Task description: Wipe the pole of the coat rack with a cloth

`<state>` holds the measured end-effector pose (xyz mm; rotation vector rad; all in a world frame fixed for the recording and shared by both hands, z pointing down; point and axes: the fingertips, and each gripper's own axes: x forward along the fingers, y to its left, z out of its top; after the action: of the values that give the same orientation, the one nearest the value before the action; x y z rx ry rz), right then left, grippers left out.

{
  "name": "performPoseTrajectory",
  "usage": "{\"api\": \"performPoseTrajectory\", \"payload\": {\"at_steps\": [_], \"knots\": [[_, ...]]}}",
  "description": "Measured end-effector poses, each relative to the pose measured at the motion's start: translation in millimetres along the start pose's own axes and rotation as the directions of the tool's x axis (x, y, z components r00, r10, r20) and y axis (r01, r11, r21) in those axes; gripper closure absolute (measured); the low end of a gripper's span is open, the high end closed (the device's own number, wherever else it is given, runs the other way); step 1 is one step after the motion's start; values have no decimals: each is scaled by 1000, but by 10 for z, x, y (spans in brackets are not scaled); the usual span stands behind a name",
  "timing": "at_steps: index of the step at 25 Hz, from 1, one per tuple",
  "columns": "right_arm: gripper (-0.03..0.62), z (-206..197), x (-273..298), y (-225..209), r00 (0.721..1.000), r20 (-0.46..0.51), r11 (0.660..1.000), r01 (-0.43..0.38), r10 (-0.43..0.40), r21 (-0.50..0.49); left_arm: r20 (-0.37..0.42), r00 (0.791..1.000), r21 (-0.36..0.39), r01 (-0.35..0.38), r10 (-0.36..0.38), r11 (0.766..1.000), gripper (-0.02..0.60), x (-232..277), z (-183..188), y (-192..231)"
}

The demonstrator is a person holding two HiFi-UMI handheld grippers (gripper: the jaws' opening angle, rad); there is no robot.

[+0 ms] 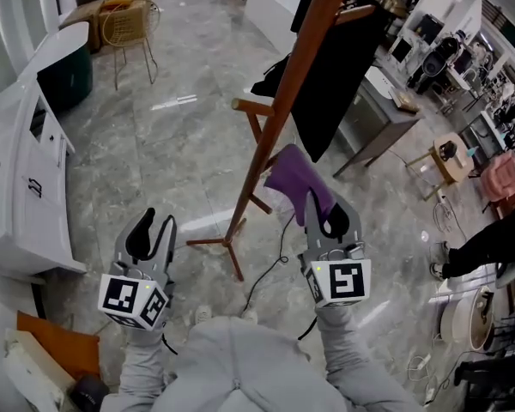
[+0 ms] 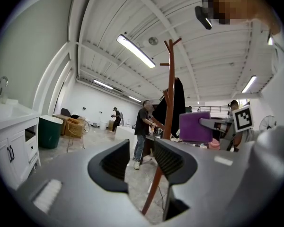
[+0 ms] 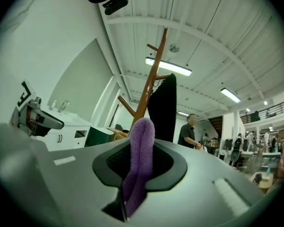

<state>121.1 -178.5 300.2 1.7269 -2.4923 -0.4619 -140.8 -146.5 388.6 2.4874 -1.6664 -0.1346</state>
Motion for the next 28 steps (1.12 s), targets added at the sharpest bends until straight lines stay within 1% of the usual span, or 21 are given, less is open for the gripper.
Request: {"api": "performPoseTrajectory", "payload": {"at_steps": [2, 3, 4, 5, 7, 8, 9, 11, 13, 14, 16, 21, 28], "knots": [[540, 95, -19, -132, 997, 33, 997, 70, -69, -24, -2, 1000, 4, 5, -5, 1000, 413, 8, 2, -26], [540, 178, -18, -170, 993, 55, 993, 106, -103, -54, -3, 1000, 5, 5, -5, 1000, 413, 6, 14, -37], [540, 260, -3, -182, 989, 74, 985, 138, -131, -104, -4, 1000, 7, 4, -4, 1000, 413, 1, 26, -44], [540, 329, 32, -161, 986, 84, 971, 160, -147, -179, -6, 1000, 8, 2, -2, 1000, 413, -6, 29, -44], [540, 353, 158, -41, 986, 47, 920, 168, -161, -354, -6, 1000, 8, -4, 4, 1000, 413, -22, 20, -32], [540, 330, 240, 48, 986, 37, 896, 164, -164, -413, -7, 1000, 7, -8, 8, 1000, 413, -34, 21, -27], [540, 327, 328, 155, 987, 63, 877, 163, -151, -452, -7, 1000, 6, -13, 13, 1000, 413, -51, 22, -23], [540, 333, 476, 374, 987, 133, 845, 147, -91, -514, -4, 1000, 6, -25, 25, 1000, 413, -89, 7, 2], [540, 285, 571, 535, 991, 130, 813, 109, -41, -572, -2, 999, 7, -41, 41, 999, 413, -122, 11, 38], [540, 249, 608, 593, 993, 117, 802, 88, -22, -591, -1, 999, 7, -51, 51, 999, 413, -140, 16, 60], [540, 169, 671, 670, 996, 89, 794, 47, 9, -606, 0, 997, 1, -73, 73, 997, 413, -183, 15, 103], [540, -140, 790, 735, 998, -2, 806, -47, 57, -591, -3, 993, -18, -118, 118, 993, 413, -259, -46, 232], [540, -653, 819, 865, 987, -124, 812, -158, 107, -562, -15, 991, -31, -135, 134, 990, 413, -254, -158, 325]]}}
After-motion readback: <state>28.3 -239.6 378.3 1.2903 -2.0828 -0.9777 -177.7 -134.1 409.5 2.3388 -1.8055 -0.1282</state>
